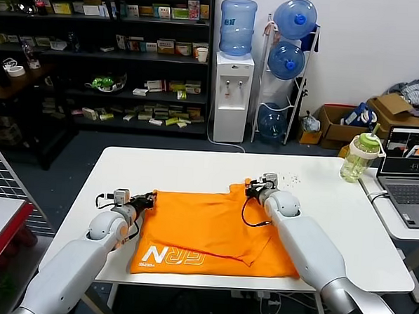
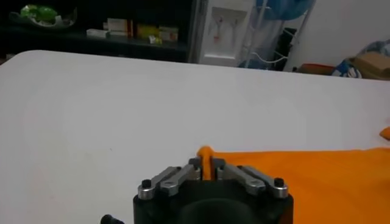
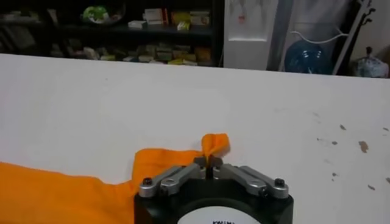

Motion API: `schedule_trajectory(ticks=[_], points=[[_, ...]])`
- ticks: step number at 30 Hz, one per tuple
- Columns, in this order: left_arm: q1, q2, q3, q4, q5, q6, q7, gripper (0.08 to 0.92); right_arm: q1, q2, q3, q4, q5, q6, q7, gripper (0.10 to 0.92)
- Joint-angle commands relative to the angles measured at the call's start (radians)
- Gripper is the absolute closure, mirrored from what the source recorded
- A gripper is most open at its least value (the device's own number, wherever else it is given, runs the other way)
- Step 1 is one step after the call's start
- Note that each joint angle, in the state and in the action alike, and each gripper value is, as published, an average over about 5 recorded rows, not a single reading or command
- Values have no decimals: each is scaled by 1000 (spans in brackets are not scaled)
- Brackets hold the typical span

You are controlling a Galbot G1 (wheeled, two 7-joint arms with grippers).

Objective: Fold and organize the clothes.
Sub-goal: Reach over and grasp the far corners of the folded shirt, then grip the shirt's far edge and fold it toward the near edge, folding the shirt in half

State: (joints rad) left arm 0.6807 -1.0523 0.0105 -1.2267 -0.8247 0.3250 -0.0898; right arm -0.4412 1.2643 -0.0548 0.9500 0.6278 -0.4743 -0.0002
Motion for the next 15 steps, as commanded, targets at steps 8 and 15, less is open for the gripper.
schedule_trajectory(ticks=[8, 15], points=[[135, 64, -70, -287, -12, -10, -26, 908, -160, -165, 54, 413, 116, -4, 112, 900], [272, 120, -100, -479, -33, 12, -70, 908, -324, -323, 102, 667, 224, -80, 188, 900]])
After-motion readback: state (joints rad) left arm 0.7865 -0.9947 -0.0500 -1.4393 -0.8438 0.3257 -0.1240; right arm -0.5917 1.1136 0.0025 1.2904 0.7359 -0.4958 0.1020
